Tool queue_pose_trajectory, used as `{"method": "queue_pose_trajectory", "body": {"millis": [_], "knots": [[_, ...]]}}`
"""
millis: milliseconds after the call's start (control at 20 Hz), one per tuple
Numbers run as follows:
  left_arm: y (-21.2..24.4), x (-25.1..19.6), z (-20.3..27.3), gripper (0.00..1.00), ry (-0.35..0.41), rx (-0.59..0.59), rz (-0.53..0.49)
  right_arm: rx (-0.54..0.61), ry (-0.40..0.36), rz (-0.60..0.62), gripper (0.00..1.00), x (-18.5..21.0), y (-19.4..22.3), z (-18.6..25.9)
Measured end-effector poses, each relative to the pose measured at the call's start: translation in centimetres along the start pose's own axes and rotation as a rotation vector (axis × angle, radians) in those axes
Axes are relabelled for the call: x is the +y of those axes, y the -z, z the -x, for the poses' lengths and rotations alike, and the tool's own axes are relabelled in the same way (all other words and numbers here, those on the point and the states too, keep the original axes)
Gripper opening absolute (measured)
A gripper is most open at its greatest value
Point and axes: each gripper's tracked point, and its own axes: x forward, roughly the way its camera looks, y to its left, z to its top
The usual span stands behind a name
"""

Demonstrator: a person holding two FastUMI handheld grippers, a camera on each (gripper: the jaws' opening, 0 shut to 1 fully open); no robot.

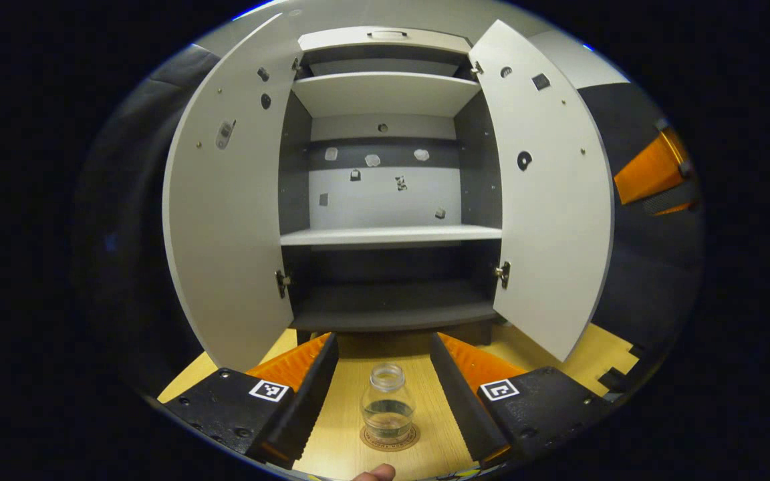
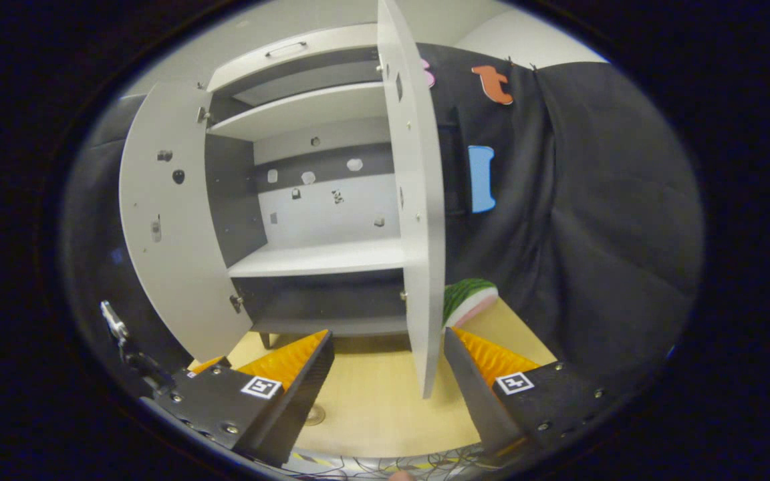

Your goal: Grasp the bottle in the cabinet with the left hand and place it on the coaster, then close the right door with the right hand and the left door with the left hand.

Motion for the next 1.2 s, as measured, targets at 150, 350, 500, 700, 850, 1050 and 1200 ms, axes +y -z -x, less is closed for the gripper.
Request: {"method": "queue_pose_trajectory", "body": {"millis": [150, 350, 500, 700, 850, 1050, 1200], "knots": [[-3.6, 1.1, 0.1, 0.89, -0.026, -0.020, 0.018, -0.063, 0.008, -0.022, 1.00, -2.2, -3.3, -0.4], [-7.2, 3.5, 0.6, 0.89, -0.085, -0.060, 0.013, -0.125, 0.019, -0.023, 1.00, -5.4, -6.6, -1.3], [-8.0, 5.2, 1.4, 0.88, -0.132, -0.061, 0.000, -0.141, 0.024, -0.035, 1.00, -7.5, -7.8, -2.5], [-7.9, 5.9, 1.7, 0.89, -0.162, -0.046, -0.011, -0.142, -0.008, -0.038, 1.00, -8.4, -8.7, -4.6], [-7.8, 5.9, 1.7, 0.89, -0.170, -0.032, -0.016, -0.139, -0.041, -0.021, 1.00, -7.8, -9.0, -5.3], [-8.2, 6.1, 1.8, 0.89, -0.173, -0.041, -0.024, -0.138, -0.051, -0.012, 0.98, -7.3, -9.2, -5.7], [-8.2, 6.5, 1.7, 0.89, -0.176, -0.039, -0.021, -0.138, -0.076, 0.002, 0.98, -6.5, -9.2, -5.8]]}}
